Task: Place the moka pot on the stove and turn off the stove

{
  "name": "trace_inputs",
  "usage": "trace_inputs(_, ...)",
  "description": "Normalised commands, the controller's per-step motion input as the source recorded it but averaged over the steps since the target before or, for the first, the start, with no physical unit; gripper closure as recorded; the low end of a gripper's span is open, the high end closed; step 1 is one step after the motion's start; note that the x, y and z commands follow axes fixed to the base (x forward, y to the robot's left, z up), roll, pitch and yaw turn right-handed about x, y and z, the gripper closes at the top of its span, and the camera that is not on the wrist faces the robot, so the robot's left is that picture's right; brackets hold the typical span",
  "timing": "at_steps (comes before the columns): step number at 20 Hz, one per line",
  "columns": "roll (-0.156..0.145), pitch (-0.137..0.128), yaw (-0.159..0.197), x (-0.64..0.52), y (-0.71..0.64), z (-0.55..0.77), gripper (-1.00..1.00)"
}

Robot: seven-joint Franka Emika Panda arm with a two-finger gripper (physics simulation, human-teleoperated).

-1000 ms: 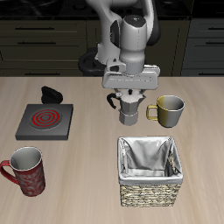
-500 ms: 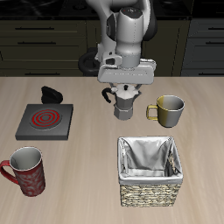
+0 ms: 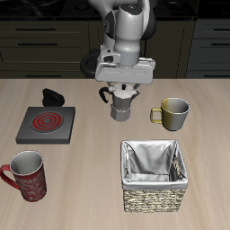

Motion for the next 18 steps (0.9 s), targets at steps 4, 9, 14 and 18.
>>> trace_inputs(4,-0.036,-0.037,0.002,-0.04,-0.24,0.14,1.0)
trace_inputs(9,-0.024,-0.039,0.005,-0.05,-0.22,0.16,1.0)
trace_inputs(14,-0.026,-0.046,-0.002,-0.06,-0.23,0.25,1.0)
trace_inputs(18,0.016,-0.049,0.008,-0.1,-0.26,0.31,1.0)
